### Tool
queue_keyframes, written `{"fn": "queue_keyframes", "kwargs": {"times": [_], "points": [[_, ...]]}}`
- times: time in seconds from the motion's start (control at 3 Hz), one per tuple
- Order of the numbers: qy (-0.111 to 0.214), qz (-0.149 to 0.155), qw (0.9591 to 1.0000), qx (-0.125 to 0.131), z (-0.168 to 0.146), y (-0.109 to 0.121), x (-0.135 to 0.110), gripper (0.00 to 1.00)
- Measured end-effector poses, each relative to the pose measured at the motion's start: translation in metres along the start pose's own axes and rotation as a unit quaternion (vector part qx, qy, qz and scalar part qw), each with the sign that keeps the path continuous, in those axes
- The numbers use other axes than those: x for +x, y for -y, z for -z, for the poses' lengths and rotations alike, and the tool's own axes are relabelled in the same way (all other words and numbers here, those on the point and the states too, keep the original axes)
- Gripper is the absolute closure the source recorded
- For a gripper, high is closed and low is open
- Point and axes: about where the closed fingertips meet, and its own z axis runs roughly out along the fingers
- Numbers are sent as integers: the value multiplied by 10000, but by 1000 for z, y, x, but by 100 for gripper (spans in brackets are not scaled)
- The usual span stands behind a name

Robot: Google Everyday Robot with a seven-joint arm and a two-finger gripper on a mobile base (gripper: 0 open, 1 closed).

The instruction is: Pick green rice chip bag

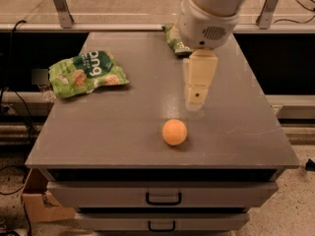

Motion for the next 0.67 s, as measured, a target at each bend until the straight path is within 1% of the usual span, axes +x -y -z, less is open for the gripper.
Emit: {"fn": "queue_keyframes", "kwargs": {"times": [0.33,0.67], "points": [[326,237,9988,266,-19,20,-49,0],[326,237,9988,266,-19,20,-49,0]]}}
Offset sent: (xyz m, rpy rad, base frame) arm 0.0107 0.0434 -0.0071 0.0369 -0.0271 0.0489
